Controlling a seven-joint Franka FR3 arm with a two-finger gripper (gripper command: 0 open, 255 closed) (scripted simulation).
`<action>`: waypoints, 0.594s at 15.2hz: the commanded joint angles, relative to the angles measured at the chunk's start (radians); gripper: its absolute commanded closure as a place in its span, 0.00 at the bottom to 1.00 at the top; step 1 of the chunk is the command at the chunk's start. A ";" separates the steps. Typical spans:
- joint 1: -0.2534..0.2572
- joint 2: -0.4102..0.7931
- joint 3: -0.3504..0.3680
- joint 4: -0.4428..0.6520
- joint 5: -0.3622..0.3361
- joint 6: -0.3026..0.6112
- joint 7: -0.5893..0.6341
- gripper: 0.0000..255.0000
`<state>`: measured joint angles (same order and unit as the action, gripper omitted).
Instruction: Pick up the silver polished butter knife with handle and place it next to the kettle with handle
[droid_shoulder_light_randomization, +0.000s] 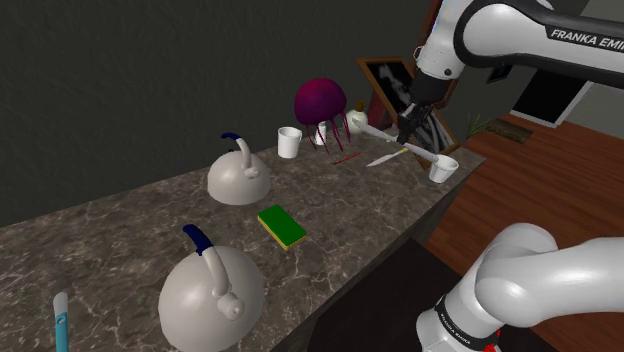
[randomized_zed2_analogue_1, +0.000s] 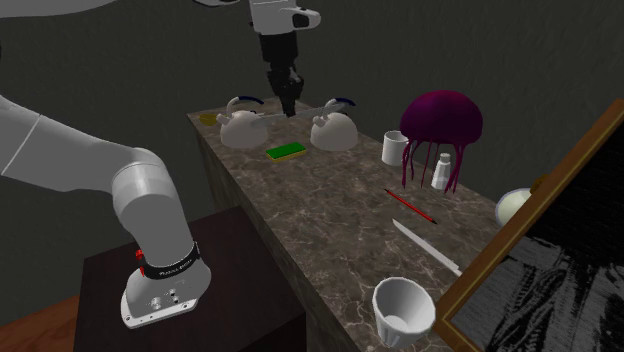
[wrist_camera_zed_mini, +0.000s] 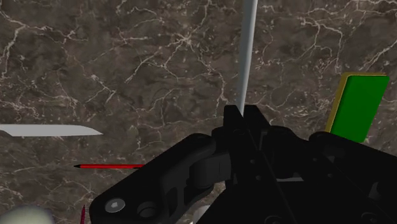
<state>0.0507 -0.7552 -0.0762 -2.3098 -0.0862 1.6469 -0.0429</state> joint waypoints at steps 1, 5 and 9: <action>0.016 -0.005 0.047 -0.005 0.028 -0.003 0.053 1.00; 0.047 -0.006 0.136 -0.004 0.081 -0.009 0.149 1.00; 0.076 0.013 0.225 0.015 0.132 -0.010 0.246 1.00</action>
<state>0.1173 -0.7370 0.1221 -2.2984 0.0293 1.6470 0.1722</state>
